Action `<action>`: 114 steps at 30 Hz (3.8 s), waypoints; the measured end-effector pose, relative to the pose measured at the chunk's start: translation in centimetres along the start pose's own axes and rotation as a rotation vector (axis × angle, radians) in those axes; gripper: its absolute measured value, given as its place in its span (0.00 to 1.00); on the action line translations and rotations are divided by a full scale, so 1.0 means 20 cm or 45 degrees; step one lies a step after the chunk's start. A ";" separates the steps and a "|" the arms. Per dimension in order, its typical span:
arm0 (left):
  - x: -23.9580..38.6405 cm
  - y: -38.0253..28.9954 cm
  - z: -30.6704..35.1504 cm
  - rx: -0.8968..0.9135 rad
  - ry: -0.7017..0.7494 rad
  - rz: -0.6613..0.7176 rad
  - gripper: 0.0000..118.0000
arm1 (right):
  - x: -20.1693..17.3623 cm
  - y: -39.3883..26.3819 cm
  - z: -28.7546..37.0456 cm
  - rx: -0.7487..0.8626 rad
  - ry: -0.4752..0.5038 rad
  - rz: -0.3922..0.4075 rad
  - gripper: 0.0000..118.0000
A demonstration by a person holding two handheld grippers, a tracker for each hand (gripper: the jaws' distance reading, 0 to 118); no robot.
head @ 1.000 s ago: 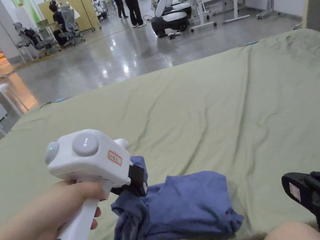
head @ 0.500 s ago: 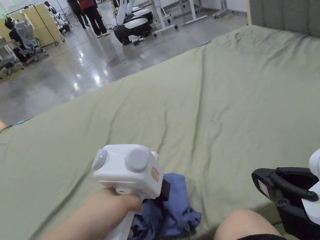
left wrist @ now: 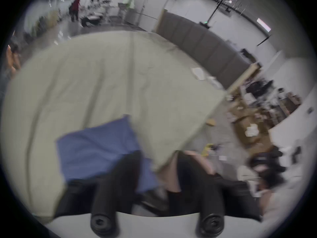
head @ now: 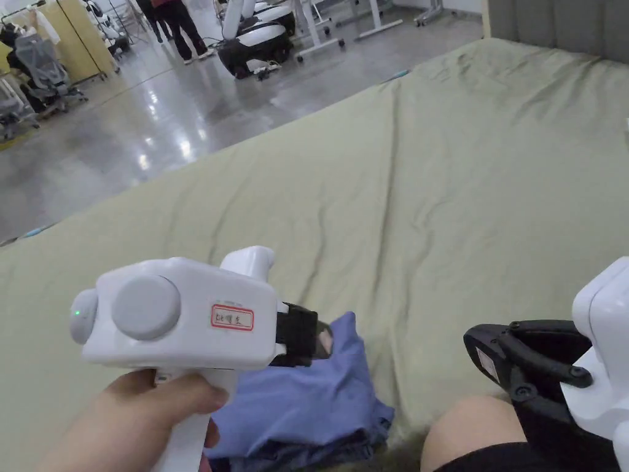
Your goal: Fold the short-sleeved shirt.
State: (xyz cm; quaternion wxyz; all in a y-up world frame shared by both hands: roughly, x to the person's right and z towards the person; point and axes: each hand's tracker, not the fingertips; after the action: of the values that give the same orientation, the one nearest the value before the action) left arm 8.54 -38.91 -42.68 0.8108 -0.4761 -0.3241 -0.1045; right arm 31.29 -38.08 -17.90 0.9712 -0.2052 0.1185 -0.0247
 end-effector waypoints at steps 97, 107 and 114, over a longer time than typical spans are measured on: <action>-2.60 -1.19 1.00 -0.100 1.088 0.547 1.00 | -0.61 0.12 -1.24 -0.432 0.245 0.073 0.02; -1.53 -1.06 1.05 0.630 1.074 0.288 0.00 | -0.75 0.26 -1.11 -0.347 0.285 0.099 0.02; -0.84 -0.98 0.91 0.996 0.775 0.261 0.00 | -0.71 0.32 -0.91 -0.091 0.093 0.152 0.02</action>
State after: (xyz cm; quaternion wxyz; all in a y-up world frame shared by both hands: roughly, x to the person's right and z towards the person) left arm -21.41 -36.24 -33.28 0.9923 -0.1139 -0.0396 -0.0290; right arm 13.07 -37.97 -33.56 0.9580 -0.2314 0.1665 0.0300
